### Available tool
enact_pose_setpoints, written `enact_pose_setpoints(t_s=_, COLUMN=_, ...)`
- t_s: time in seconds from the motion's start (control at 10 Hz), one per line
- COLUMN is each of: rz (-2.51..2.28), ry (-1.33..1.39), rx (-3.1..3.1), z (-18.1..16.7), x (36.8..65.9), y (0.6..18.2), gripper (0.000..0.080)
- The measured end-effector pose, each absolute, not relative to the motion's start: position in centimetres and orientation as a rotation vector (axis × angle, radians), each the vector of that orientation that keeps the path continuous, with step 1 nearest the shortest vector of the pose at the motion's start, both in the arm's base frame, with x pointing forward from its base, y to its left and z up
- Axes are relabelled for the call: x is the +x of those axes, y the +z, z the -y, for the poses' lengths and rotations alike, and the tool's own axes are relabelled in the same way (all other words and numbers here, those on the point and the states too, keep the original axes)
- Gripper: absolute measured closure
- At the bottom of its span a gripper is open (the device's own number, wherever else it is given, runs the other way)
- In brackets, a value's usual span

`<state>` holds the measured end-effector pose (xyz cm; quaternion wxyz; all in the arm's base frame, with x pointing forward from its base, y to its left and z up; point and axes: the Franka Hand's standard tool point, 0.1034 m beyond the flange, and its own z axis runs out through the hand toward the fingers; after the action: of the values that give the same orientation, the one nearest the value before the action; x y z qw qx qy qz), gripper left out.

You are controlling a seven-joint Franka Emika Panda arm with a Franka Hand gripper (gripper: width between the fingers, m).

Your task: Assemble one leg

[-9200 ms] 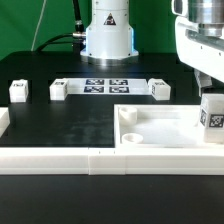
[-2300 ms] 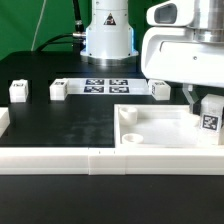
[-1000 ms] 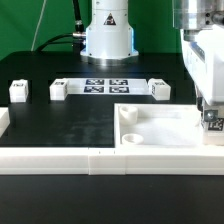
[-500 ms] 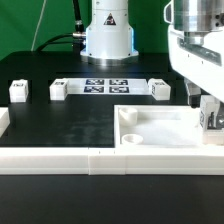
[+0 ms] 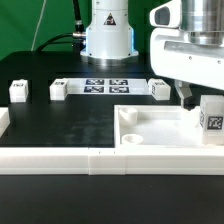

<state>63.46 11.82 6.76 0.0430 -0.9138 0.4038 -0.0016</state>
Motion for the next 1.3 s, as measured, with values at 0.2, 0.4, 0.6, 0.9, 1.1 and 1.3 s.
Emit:
enact_pose_setpoints(t_s=0.2, rz=-0.998, ry=-0.017, rx=-2.913, z=-12.12, x=63.47, y=6.91, gripper=0.015)
enact_pose_setpoints(t_s=0.4, rz=-0.652, ry=0.002, rx=-3.03, z=-11.75, x=63.59, y=6.91, gripper=0.015)
enact_pose_setpoints(t_s=0.6, rz=-0.411, ry=-0.007, rx=-3.074, z=-11.56, x=63.85, y=6.94, gripper=0.015)
enact_pose_setpoints(t_s=0.9, rz=-0.226, ry=-0.013, rx=-3.098, z=-11.43, x=63.87, y=6.94, gripper=0.0247)
enact_pose_setpoints(t_s=1.1, rz=-0.225, ry=-0.014, rx=-3.098, z=-11.47, x=63.88, y=6.94, gripper=0.0382)
enact_pose_setpoints(t_s=1.3, rz=-0.289, ry=-0.012, rx=-3.093, z=-11.46, x=63.87, y=6.92, gripper=0.0509)
